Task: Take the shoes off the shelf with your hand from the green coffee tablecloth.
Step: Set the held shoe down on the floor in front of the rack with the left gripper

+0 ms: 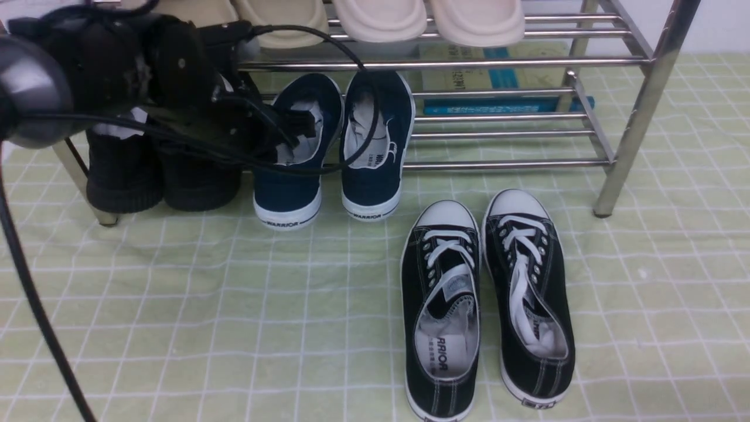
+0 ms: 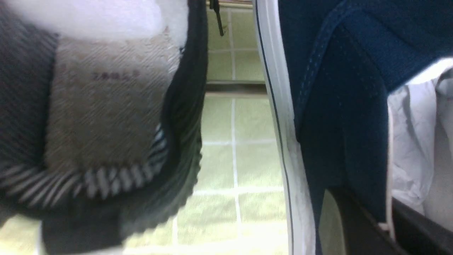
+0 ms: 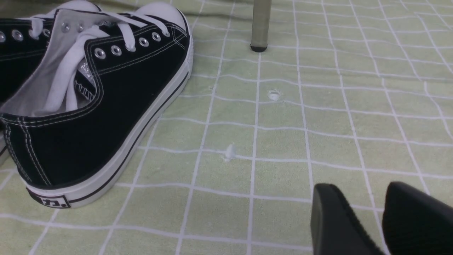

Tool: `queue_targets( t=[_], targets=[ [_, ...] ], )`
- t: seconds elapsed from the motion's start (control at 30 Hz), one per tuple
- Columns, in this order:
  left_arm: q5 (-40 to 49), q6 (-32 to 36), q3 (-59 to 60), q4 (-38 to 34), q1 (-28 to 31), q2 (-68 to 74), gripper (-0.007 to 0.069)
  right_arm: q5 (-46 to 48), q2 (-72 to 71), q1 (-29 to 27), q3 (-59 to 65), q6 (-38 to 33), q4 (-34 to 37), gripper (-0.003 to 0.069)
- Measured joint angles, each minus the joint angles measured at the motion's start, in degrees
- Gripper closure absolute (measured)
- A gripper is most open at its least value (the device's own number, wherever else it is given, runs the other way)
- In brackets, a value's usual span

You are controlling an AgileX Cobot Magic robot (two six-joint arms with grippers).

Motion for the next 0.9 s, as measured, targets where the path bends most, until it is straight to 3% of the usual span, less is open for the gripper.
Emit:
queue_targets(
  t=[0.43, 0.57, 0.67, 0.77, 0.9],
  targets=[
    [11.8, 0.1, 0.0, -0.4, 0.0, -12.0, 0.0582, -0.9, 0.0, 0.0, 0.0, 0.6, -0.2, 0.0421],
    [18.1, -0.3, 0.0, -0.4, -0.1, -16.7, 0.0582, -3.2, 0.0, 0.0, 0.5, 7.0, 11.1, 0.0421],
    [22.3, -0.4, 0.0, 0.3, -0.1, -20.8, 0.0582, -5.3, 0.0, 0.0, 0.6, 13.1, 23.4, 0.0421],
    [25.7, -0.7, 0.0, 1.9, -0.1, -24.3, 0.0582, -7.2, 0.0, 0.0, 0.6, 14.4, 30.6, 0.0421],
    [31.1, -1.7, 0.3, 3.1, -0.1, -27.6, 0.0582, -7.6, 0.0, 0.0, 0.6, 14.7, 33.9, 0.0421]
  ],
)
